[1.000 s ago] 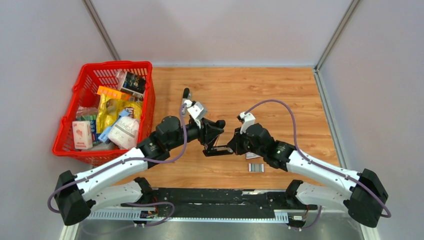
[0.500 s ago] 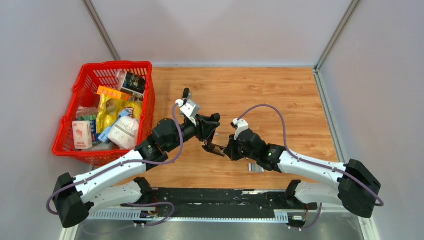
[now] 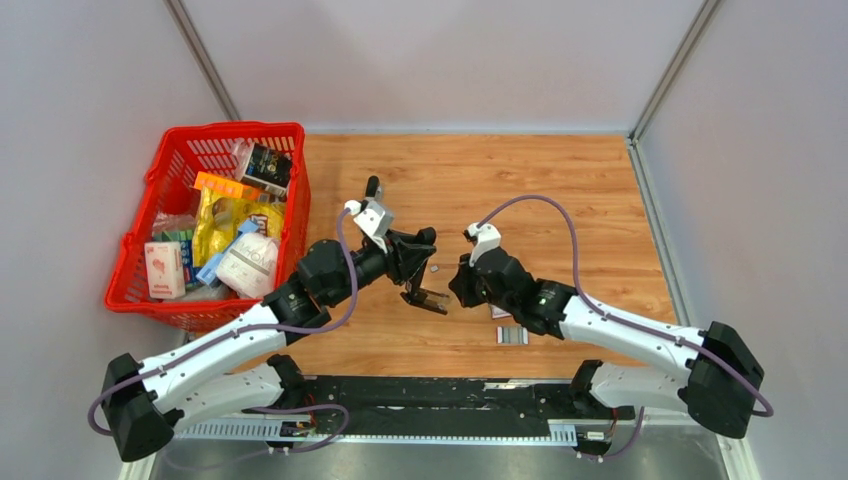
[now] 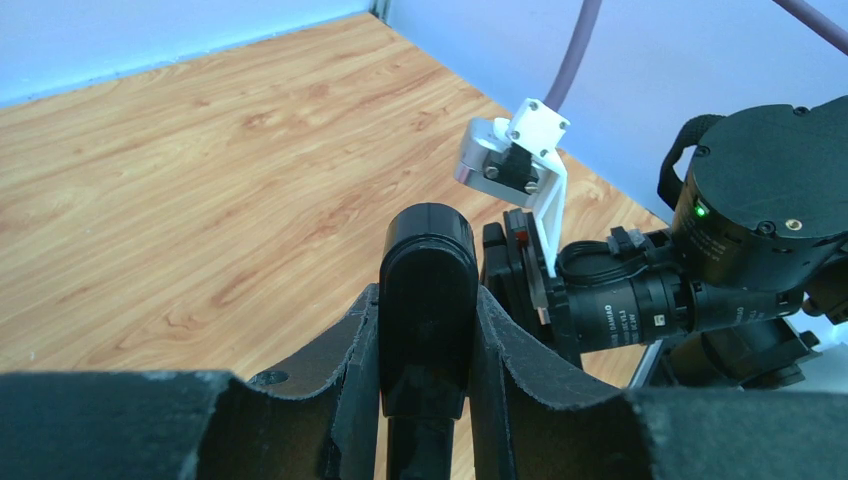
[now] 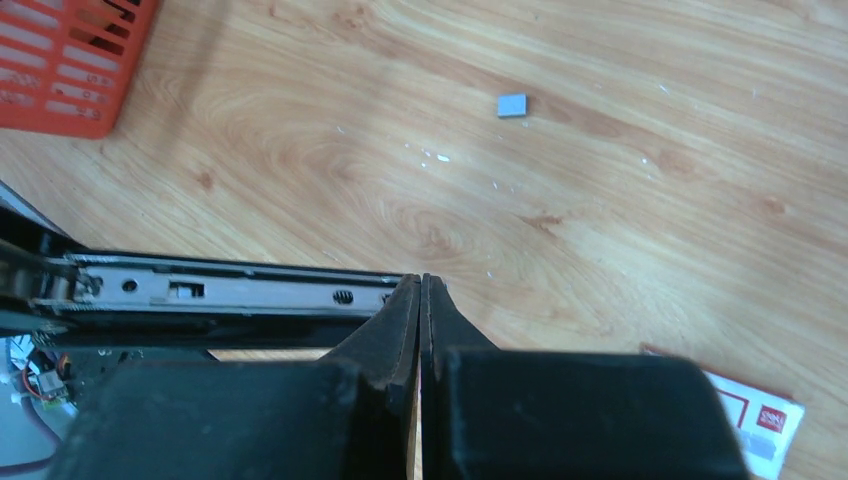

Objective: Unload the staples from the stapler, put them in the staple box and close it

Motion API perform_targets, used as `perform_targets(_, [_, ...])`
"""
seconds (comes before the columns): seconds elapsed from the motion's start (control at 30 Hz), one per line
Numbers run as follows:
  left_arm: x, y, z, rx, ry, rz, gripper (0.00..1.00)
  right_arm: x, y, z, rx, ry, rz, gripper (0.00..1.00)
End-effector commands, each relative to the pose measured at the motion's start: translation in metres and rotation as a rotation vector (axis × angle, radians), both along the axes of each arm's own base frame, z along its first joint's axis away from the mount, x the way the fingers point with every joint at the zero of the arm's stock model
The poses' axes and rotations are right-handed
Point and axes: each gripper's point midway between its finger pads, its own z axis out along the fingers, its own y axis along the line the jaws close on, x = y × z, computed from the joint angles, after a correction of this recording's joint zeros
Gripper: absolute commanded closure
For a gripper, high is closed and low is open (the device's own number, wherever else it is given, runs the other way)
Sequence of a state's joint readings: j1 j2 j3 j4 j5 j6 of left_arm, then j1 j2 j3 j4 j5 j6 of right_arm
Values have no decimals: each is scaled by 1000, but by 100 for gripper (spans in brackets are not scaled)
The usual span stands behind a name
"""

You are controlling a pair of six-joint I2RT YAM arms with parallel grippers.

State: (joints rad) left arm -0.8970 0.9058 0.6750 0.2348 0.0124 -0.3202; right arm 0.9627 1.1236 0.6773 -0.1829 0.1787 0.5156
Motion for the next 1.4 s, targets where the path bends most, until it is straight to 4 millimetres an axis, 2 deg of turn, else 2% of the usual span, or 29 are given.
perform_targets(0.0, [-4,3,38,-111,-46,1,100,14,22,22,59,-44,1,100])
perform_targets(0.2, [-5,3,34,-99,-14,4,100,18,46,16,78,-18,37,100])
perform_targets(0.33, [8,11,30,-65,5,86,100,10,58,6,94,15,62,100])
perform_targets(0.53, [21,10,26,-19,9,135,100,-1,77,-9,150,75,88,100])
perform_targets(0.8, [45,-8,21,44,14,173,100,-9,93,-19,210,132,115,100])
perform_targets(1.0, [65,-22,28,88,-11,179,100,-7,93,-26,226,138,95,100])
perform_targets(1.2, [82,-46,19,142,19,129,100,5,86,-32,212,130,42,100])
perform_targets(1.23, [83,-50,24,137,13,116,100,7,85,-33,215,131,33,100])
perform_targets(1.37, [91,-65,9,183,42,90,100,16,77,-41,227,140,-2,100])
